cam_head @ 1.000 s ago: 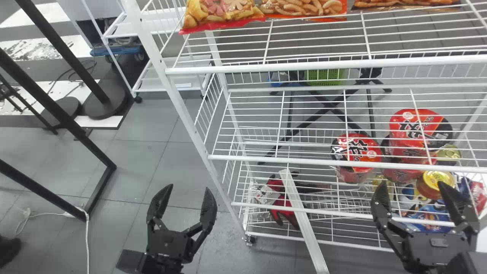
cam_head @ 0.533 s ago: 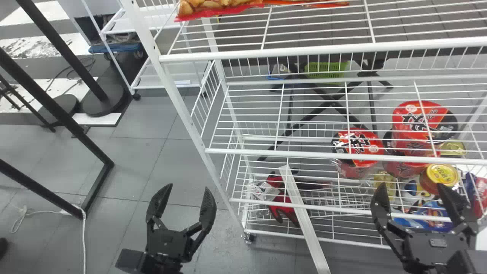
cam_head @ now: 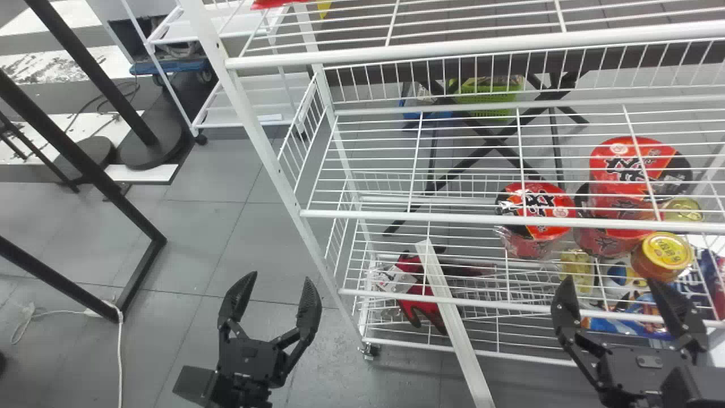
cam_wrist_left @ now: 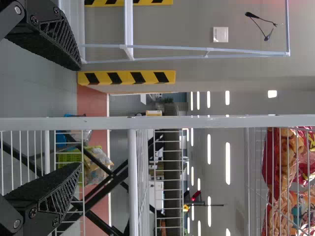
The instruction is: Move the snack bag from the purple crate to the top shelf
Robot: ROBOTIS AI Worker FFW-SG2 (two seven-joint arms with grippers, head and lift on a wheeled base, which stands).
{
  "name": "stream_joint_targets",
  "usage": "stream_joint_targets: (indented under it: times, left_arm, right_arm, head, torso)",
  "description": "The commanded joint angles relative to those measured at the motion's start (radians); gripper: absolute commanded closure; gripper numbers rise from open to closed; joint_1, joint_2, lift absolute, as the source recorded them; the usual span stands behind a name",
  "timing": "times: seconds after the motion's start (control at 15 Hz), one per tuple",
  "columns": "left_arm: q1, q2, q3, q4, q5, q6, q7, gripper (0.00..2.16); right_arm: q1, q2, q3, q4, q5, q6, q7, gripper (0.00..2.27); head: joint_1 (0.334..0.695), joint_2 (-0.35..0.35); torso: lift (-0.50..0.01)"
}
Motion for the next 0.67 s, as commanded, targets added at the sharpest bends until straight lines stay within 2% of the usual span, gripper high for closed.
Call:
stream_joint_targets:
  times: [0.0,0.6]
  left_arm:
    - [-0.003,-0.001,-0.001,0.005,0.0,0.0,0.0,0.13]
    - [-0.008,-0.001,-0.001,0.016,0.002,0.0,0.0,0.13]
  right_arm:
    - [0.0,0.004,-0.002,0.004,0.0,0.0,0.0,0.08]
    - [-0.012,0.004,-0.004,0.013,-0.009,0.028,0.0,0.08]
  head:
    - [0.695,0.251]
    - [0.695,0.25]
  torso:
    - [-0.37]
    - [-0.406]
